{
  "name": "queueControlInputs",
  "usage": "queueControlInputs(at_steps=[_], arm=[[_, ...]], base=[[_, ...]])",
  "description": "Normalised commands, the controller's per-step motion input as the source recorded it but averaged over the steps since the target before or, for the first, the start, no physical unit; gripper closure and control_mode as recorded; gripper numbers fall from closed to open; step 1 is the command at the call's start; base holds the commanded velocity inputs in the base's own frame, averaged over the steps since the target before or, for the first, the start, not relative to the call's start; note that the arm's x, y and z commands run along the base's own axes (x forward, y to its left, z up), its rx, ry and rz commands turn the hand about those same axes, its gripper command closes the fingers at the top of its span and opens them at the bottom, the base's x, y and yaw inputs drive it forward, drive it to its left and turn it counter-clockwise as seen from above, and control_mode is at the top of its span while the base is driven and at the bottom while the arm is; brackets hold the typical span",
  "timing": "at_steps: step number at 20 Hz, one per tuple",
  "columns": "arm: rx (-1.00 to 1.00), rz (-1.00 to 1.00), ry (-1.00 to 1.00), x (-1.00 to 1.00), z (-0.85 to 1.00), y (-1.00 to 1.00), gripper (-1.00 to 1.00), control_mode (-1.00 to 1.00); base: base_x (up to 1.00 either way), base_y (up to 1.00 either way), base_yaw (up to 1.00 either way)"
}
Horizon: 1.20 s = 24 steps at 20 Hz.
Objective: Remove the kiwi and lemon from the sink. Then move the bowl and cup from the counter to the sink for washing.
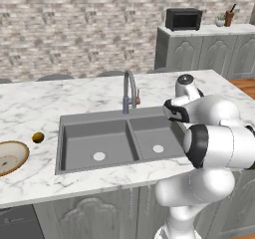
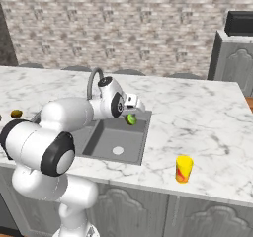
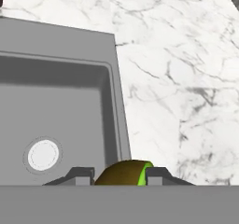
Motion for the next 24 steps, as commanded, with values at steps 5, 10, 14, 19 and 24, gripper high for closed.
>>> queueControlInputs(at_steps=[5, 10, 14, 19, 24], arm=[[0.0, 0.0, -0.08, 0.0, 0.0, -0.3, 1.0, -1.0], [0.0, 0.0, -0.05, 0.0, 0.0, -0.3, 1.0, -1.0], [0.0, 0.0, -0.03, 0.0, 0.0, -0.31, 1.0, -1.0], [0.0, 0.0, -0.02, 0.01, 0.01, -0.27, 1.0, -1.0], [0.0, 0.0, -0.01, 0.01, 0.01, -0.3, 1.0, -1.0]], base=[[0.0, 0.0, 0.0], [0.0, 0.0, 0.0], [0.0, 0.0, 0.0], [0.0, 0.0, 0.0], [0.0, 0.0, 0.0]])
